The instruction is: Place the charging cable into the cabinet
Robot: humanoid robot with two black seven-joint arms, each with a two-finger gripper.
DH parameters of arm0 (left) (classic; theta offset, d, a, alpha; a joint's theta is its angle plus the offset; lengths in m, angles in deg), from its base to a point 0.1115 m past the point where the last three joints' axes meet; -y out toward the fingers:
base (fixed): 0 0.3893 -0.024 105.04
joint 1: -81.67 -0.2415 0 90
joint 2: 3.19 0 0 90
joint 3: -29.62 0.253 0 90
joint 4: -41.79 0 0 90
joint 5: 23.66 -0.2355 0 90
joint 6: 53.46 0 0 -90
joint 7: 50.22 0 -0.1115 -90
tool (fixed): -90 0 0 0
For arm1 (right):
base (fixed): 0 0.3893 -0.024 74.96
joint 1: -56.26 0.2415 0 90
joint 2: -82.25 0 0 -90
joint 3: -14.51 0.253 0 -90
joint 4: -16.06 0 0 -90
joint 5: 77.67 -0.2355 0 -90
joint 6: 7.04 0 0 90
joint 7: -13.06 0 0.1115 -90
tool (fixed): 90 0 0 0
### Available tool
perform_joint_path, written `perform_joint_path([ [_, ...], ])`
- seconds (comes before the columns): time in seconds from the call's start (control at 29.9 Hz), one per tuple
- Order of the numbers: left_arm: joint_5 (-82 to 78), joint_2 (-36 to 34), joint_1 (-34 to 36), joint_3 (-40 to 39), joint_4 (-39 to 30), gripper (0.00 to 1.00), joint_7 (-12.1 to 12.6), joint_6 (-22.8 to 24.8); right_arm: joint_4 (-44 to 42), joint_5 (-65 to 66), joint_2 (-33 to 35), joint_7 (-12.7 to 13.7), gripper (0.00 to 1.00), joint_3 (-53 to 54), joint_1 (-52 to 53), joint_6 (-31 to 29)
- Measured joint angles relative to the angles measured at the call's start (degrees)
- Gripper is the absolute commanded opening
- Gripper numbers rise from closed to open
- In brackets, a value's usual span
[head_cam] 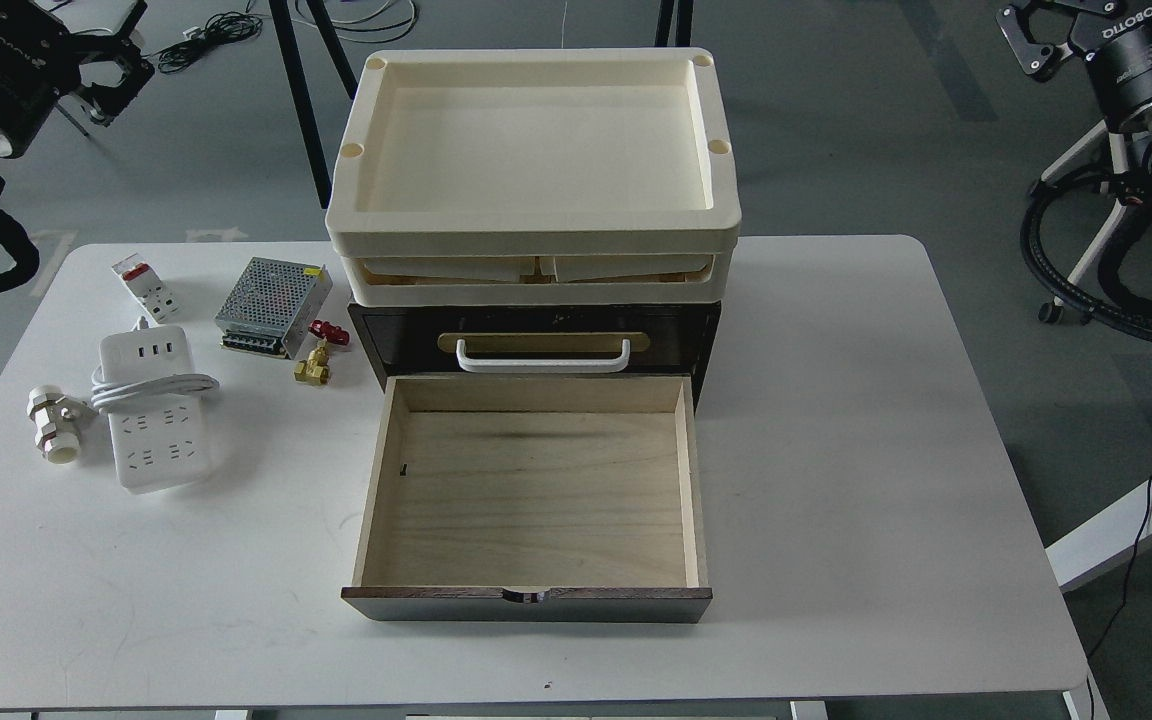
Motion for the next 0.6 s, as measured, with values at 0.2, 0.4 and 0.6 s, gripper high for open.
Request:
perform_joint_path([
  [0.2,0.0,1.8,0.0,0.0,0.0,1.0,-1.4,0.0,0.3,-0.2,0.1,0.0,0.99,1.0,-0.5,0.0],
  [0.4,4.8,3.6,-0.5,-0.1,6.8,1.0,-3.0,0.0,0.4,-0.3,0.2,0.0,0.99,2.2,-0.5,0.0],
  [0.6,11.7,11.7,-1.8,-2.8,9.7,1.0,-12.4,0.0,0.6,-0.4,0.2,0.0,0.99,2.4,-1.2,0.0],
])
